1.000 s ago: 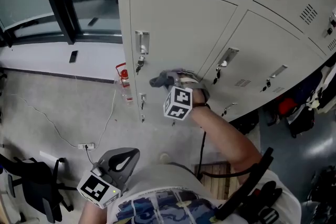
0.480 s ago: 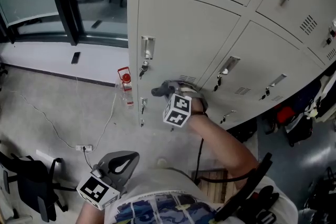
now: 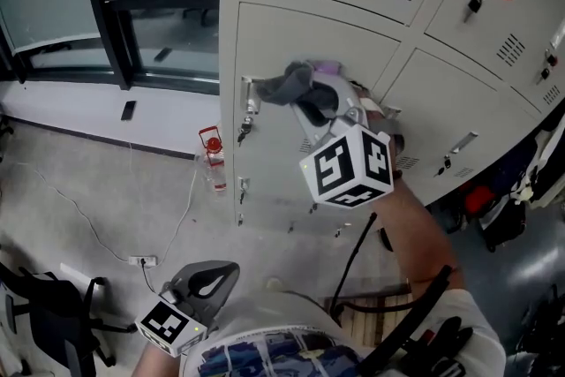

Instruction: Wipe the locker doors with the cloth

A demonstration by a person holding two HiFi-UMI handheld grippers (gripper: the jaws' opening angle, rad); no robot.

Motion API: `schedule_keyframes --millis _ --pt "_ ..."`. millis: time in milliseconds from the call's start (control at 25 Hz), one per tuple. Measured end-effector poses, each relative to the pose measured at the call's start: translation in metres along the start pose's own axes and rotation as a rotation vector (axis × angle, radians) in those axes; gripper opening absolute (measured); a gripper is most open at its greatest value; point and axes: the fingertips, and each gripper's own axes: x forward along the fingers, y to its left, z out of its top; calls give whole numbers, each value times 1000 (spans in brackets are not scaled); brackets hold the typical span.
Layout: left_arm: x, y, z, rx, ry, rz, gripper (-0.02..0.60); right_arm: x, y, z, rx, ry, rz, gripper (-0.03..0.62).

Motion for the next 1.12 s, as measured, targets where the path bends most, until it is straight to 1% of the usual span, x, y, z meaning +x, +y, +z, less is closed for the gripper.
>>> schedule_keyframes --millis 120,200,280,360,440,640,760,880,1000,1120 --pt "-1 -2 1 6 -6 -8 2 -3 -43 14 -31 -17 -87 114" --pt "-3 -2 1 7 -6 -8 2 1 -59 18 -52 -16 -123 114" --pt "-5 -1 0 5 -4 -2 2 8 -63 17 -71 -1 -136 114" --pt "-7 1 0 1 -5 6 2 15 -56 12 -81 11 -132 114" --pt "-9 3 -2 -2 -2 11 2 20 -42 5 -92 25 -120 114" --pt "-10 3 -4 0 -5 12 2 32 8 -25 -64 71 -37 114" --pt "-10 4 -3 -6 -1 16 2 41 39 -43 -61 102 12 114" --pt "-9 3 -2 5 2 12 2 51 73 -58 -71 124 64 114" --pt "-9 3 -2 -4 1 18 2 61 106 -74 -59 144 124 112" --pt "-9 4 -2 -8 2 24 2 70 135 -88 -52 158 162 112"
